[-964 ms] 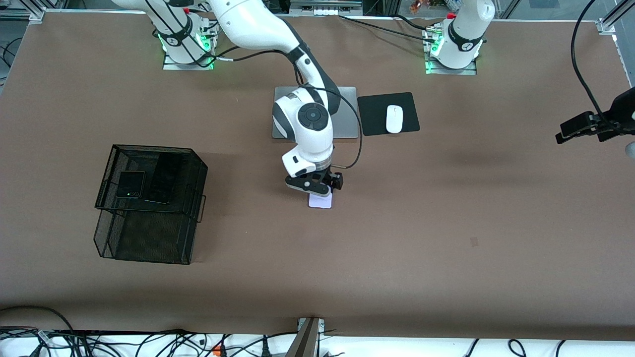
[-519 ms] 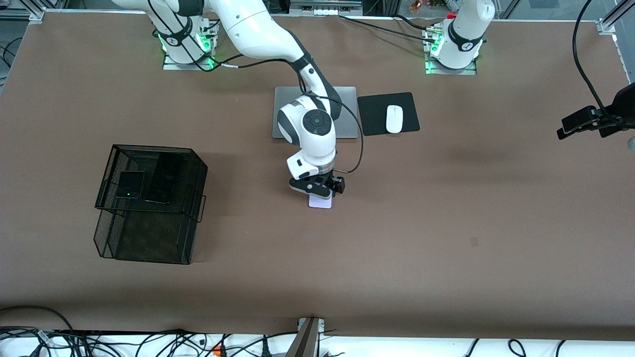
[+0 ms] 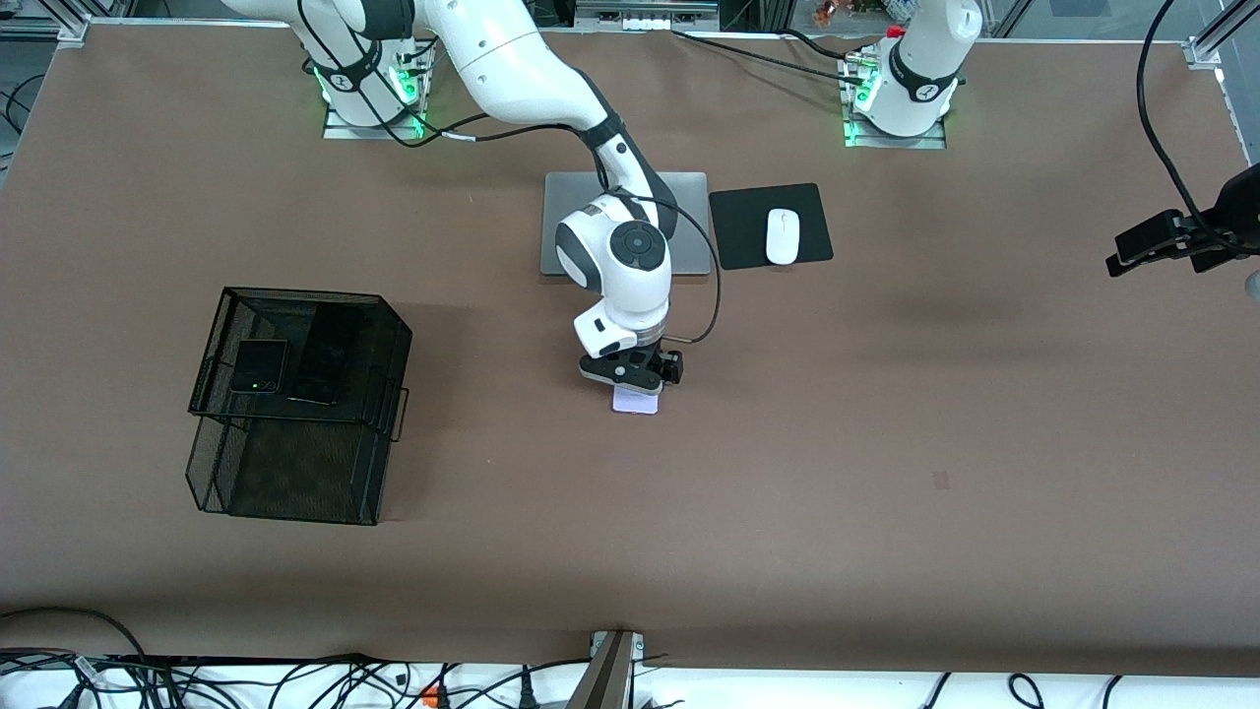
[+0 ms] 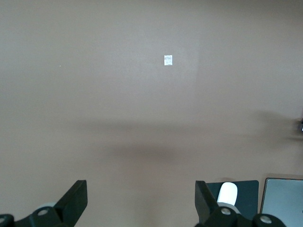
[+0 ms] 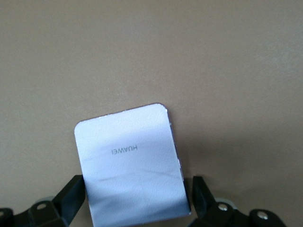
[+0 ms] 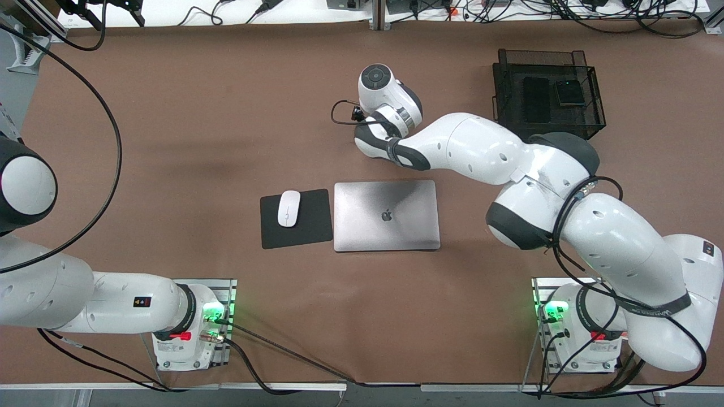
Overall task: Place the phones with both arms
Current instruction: 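Grasp the Huawei phone with the right gripper while the left gripper retracts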
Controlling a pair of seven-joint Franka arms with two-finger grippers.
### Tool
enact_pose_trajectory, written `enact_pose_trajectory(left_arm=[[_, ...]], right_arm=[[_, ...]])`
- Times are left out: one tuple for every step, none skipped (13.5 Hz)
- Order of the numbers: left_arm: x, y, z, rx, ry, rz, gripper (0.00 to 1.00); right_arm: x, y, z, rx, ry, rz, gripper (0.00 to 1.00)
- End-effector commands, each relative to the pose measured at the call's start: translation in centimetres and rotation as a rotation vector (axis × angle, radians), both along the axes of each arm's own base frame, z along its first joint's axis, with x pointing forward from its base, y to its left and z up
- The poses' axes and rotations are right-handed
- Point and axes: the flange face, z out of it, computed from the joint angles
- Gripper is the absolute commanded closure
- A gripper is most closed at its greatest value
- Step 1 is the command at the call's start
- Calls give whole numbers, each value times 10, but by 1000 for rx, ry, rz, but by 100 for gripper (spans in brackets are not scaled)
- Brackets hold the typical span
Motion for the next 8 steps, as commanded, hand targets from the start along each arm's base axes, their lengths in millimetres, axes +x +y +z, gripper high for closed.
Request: enact_pose_trajectory(left_arm=[[-3, -1, 6, 27, -5, -22, 0], [-2, -2, 6, 27, -5, -25, 0], [-1, -2, 6, 29, -6, -25, 0], [-1, -3, 6, 29, -6, -25, 0], [-1, -3, 5, 29, -5, -25, 0], [-1, -4, 6, 29, -6, -27, 0], [-1, -3, 5, 26, -5, -25, 0], [-1, -3, 5, 26, -4, -25, 0]], right_arm=[[0, 7, -3, -9, -19, 48, 27], [0, 7, -3, -11, -19, 53, 51], [0, 7, 0, -13, -16, 55, 73], [-1, 8, 6, -13, -13, 57, 89], [0, 7, 16, -22, 2, 49, 98], [2, 3, 27, -42, 23, 40, 100], [3, 4, 50, -44, 41, 43, 100], [4, 6, 82, -41, 62, 53, 100]])
